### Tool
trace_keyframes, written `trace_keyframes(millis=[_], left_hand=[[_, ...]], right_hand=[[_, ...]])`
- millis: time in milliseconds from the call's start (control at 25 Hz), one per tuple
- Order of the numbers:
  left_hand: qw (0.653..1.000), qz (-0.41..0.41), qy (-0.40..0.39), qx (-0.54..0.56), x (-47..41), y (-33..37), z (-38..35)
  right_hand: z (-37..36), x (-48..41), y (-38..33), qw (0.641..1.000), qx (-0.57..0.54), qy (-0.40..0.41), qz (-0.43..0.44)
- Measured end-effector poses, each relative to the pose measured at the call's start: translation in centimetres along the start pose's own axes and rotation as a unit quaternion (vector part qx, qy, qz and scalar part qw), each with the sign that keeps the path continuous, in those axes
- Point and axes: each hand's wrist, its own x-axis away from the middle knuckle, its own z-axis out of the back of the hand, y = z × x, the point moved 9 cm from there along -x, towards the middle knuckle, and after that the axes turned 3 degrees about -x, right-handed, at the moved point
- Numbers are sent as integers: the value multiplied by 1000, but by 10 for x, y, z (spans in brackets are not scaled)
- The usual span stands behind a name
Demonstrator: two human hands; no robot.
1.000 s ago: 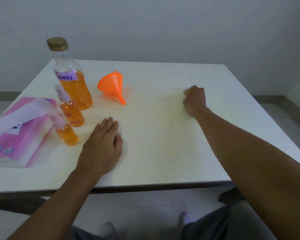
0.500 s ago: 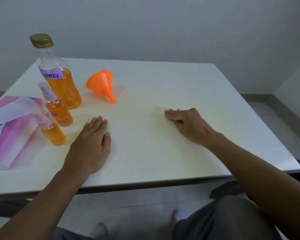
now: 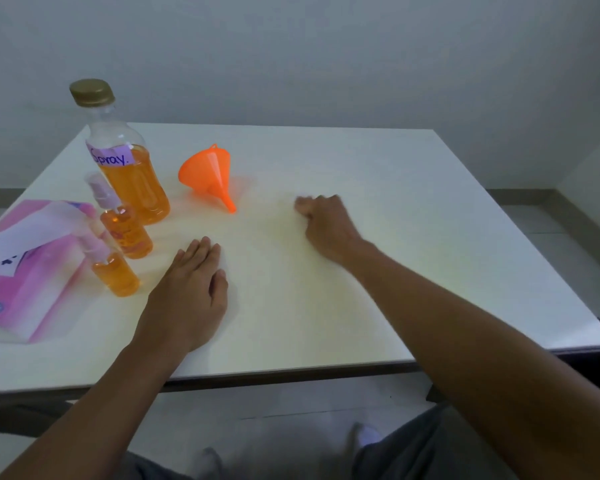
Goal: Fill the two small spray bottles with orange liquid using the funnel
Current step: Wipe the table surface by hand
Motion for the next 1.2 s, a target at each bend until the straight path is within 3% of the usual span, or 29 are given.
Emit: trace_keyframes(millis=[120,240,360,520,760,920,1080,1120,1200], left_hand=[[1000,3,-13,-13,1,3,0],[998,-5,-23,-55,2,10,4],[997,-42,-12,-69,7,48,13],[995,-75,-40,46,20,128,5],[977,-158,-99,106,35,242,-21],[966,-215,-109,95,37,302,-32],[955,-256,-126,80,33,359,-55],[953,-265,-128,72,31,373,-62],[953,-272,-122,58,25,392,-72]], right_hand=[[-8,51,-33,991,-3,-54,124],[9,89,-14,987,12,-80,139],[38,117,19,994,18,-53,93],[96,156,66,996,-63,31,-47],[153,223,130,984,-47,130,-115],[203,273,194,928,-102,280,-223],[233,333,278,811,-177,410,-379],[231,343,296,790,-186,419,-406],[219,353,326,785,-170,395,-447]])
